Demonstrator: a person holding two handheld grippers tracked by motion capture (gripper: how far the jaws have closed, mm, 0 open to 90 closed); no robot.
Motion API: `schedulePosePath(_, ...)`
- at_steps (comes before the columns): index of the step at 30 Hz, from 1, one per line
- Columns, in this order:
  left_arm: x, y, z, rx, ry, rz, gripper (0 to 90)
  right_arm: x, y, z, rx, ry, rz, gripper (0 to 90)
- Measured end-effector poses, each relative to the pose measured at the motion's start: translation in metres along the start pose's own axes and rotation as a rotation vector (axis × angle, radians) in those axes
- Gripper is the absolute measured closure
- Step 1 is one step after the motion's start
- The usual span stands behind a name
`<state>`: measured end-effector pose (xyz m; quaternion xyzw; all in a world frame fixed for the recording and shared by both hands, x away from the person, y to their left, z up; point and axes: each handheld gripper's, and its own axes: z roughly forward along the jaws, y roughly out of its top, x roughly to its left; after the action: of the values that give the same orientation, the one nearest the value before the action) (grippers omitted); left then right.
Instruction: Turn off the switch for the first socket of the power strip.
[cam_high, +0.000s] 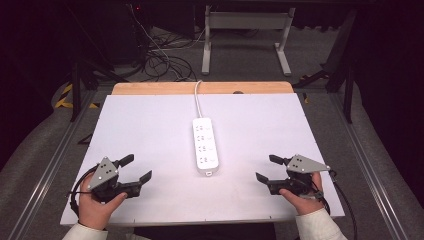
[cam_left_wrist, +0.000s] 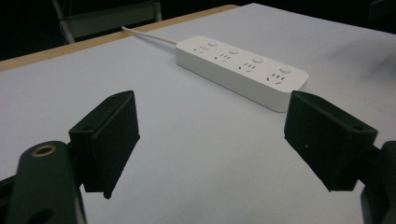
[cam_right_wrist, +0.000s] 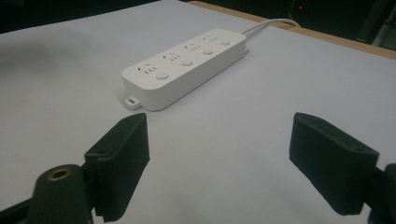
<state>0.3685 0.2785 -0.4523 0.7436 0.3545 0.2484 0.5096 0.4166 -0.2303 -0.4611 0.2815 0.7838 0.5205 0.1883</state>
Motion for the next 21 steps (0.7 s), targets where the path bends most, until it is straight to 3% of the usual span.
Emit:
schedulePosePath(2, 0.000, 0.001, -0.001, 0.009, 0.006, 0.013, 19.4, 0.000, 0.000, 0.000, 0.001, 0.000, 0.000, 20.9)
schedulePosePath(16, -0.001, 0.008, -0.005, 0.054, -0.010, -0.048, 22.0, 0.001, 0.000, 0.000, 0.002, 0.006, -0.004, 22.0)
schedulePosePath(21, -0.002, 0.011, -0.006, 0.059, 0.001, -0.030, 22.3, 0.001, 0.000, 0.000, 0.005, 0.009, -0.004, 22.8)
